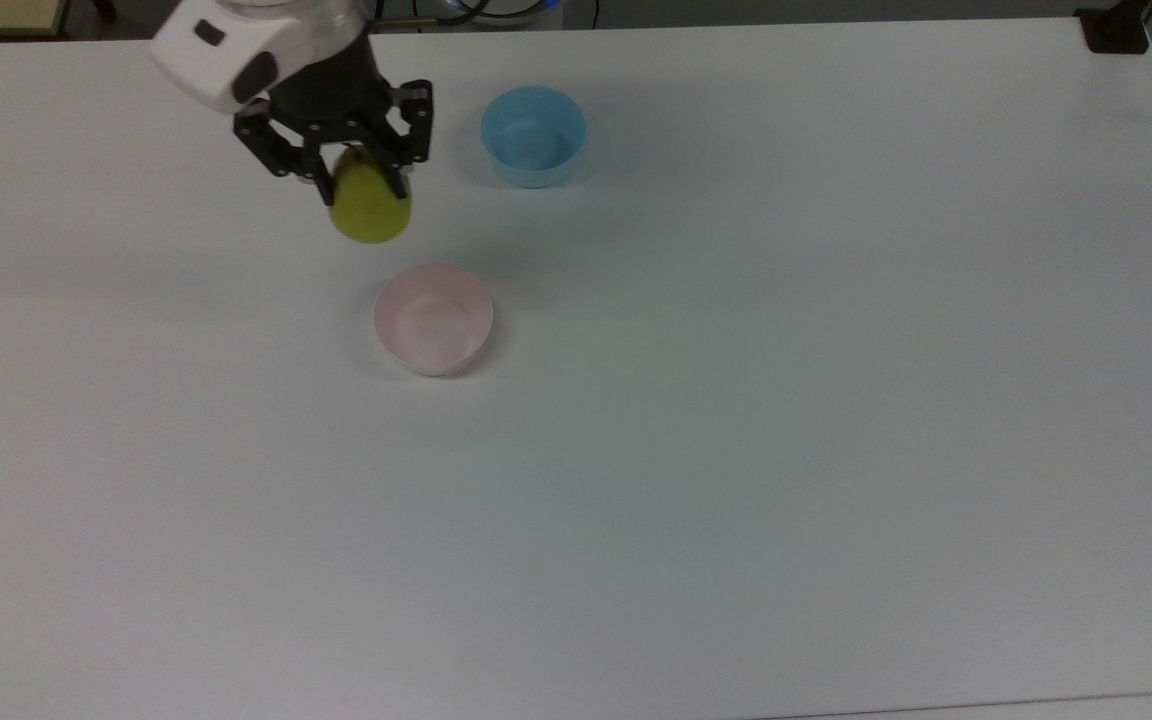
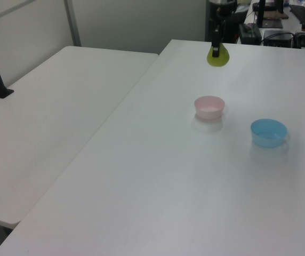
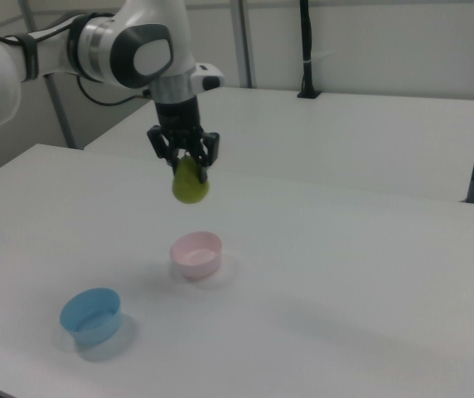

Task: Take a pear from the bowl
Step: 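Carry the pear away from the bowls and lower it onto the table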

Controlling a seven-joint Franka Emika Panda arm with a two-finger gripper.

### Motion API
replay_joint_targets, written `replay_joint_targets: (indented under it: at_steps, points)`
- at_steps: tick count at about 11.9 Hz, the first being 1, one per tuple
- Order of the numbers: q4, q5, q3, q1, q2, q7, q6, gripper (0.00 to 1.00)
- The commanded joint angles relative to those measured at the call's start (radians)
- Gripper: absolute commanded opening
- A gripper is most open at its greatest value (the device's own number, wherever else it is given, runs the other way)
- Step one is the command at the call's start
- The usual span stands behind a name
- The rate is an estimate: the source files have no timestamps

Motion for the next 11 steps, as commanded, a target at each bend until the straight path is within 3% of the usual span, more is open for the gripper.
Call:
replay_joint_targets:
  at_steps: [1, 3, 5, 11]
  points:
    - [0.052, 0.012, 0.007, -0.112, 0.026, -0.136, -0.014, 0.00]
    - [0.124, 0.012, 0.009, -0.198, 0.101, -0.219, -0.014, 0.00]
    - [0.135, 0.014, 0.009, -0.253, 0.162, -0.263, 0.028, 0.00]
    - [0.129, 0.034, 0.009, -0.341, 0.314, -0.325, 0.209, 0.00]
